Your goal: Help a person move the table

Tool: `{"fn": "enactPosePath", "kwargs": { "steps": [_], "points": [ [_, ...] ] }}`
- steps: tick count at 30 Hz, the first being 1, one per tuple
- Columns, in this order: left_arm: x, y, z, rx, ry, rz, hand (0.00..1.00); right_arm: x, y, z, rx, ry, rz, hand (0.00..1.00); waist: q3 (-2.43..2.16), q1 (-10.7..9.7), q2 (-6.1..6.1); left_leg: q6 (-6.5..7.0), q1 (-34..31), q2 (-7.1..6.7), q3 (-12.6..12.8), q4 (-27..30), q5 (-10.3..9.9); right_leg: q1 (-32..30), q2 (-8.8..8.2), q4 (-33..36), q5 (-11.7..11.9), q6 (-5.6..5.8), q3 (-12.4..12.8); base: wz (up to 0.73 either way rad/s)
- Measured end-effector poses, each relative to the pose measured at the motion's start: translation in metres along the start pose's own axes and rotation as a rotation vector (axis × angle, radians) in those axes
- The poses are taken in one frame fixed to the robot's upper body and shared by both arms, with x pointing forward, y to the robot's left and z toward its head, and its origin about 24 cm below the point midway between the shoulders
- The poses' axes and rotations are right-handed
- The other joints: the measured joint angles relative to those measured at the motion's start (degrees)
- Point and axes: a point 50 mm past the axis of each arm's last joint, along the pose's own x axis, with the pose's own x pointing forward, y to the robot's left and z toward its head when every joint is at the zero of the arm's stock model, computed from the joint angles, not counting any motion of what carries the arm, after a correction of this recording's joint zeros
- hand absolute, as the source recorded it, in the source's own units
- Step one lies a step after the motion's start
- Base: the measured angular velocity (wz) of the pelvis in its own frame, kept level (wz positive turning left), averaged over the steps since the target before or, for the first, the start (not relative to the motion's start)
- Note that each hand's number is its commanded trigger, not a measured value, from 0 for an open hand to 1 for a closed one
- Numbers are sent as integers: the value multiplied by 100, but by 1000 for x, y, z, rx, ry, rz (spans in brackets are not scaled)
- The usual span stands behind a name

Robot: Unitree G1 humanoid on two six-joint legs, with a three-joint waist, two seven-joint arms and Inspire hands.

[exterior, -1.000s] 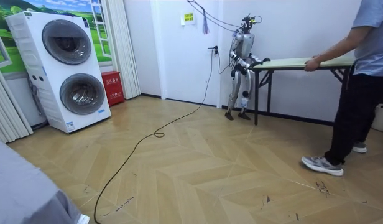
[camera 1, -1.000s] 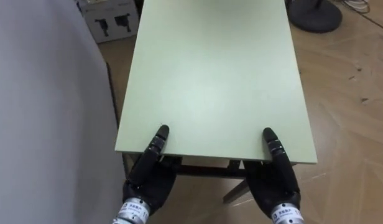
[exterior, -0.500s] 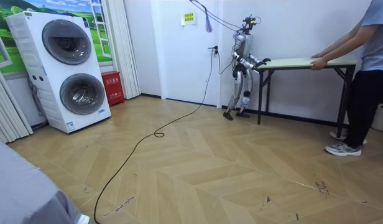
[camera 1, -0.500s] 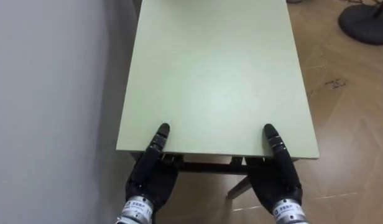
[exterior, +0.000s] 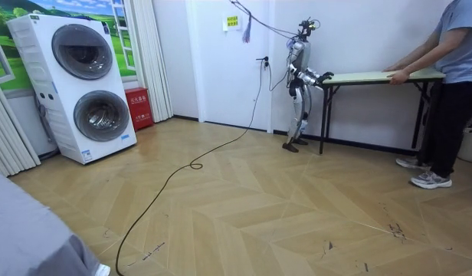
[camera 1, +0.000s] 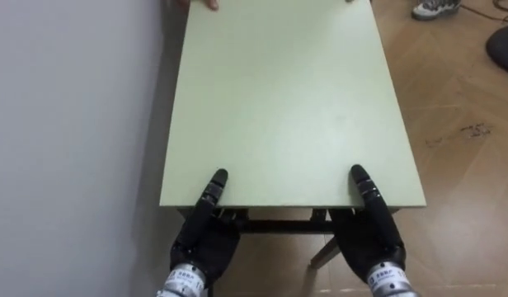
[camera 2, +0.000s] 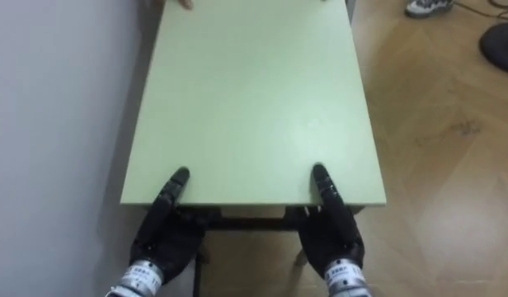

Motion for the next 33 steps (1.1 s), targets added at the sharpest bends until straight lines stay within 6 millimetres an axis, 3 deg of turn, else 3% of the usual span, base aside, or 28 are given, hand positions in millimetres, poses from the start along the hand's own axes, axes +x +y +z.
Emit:
{"fn": "enactPosePath", "kwargs": {
  "steps": [3,10,18,20,23,24,25,26,27,28,31,33],
  "points": [
    [0,0,0,1,0,8,100,0,-1,0,-2,3,-13,100,5,62,-26,-16,139,36,21,-175,12,193,96,-348,136,15,4,-8],
    [-1,6,-1,2,5,37,100,-1,-4,-3,-7,10,-33,100,21,60,-86,-15,351,-3,42,-429,10,410,106,-574,218,90,8,-1],
    [-4,31,-6,3,43,99,100,-1,-22,-11,-35,50,-88,100,25,55,-111,-55,744,-4,140,-707,-19,754,127,-764,225,99,12,-2],
    [-5,36,-6,7,44,95,86,0,-24,-13,-33,64,-86,100,24,38,-110,-61,758,-3,133,-715,-23,767,131,-764,225,99,0,2],
    [-5,40,-6,14,51,100,84,-1,-28,-16,-27,70,-101,98,14,19,-125,-76,850,0,89,-727,-39,883,140,-775,225,99,-63,7],
    [-6,43,-7,16,56,103,78,-2,-30,-17,-25,78,-110,82,5,5,-130,-80,894,1,69,-727,-51,944,150,-794,225,99,-64,5],
    [-6,43,-7,17,57,105,65,-2,-30,-17,-24,81,-113,22,-8,2,-139,-84,901,4,67,-723,-58,956,156,-807,225,99,-64,4],
    [-6,44,-6,46,63,109,53,-2,-31,-18,-18,84,-116,0,-18,-1,-155,-88,901,8,59,-704,-64,996,171,-877,225,99,-65,0],
    [-6,45,-5,111,76,111,37,-1,-31,-18,-18,83,-117,0,-19,-8,-153,-91,893,12,47,-680,-71,1008,178,-888,225,99,-68,0],
    [-7,46,-5,143,83,113,0,-1,-31,-18,-20,84,-118,0,-22,-16,-150,-91,898,13,47,-682,-71,1014,179,-890,225,99,-67,0],
    [-7,53,-1,257,116,124,0,3,-33,-19,-25,97,-121,0,-37,-46,-127,-92,1001,12,73,-723,-71,1121,189,-972,225,99,-47,-4],
    [-8,59,1,330,142,140,0,0,-37,-20,-26,110,-101,0,-90,-100,-47,-93,1054,7,84,-758,-70,1145,185,-971,225,99,-38,-5]
  ]
}}
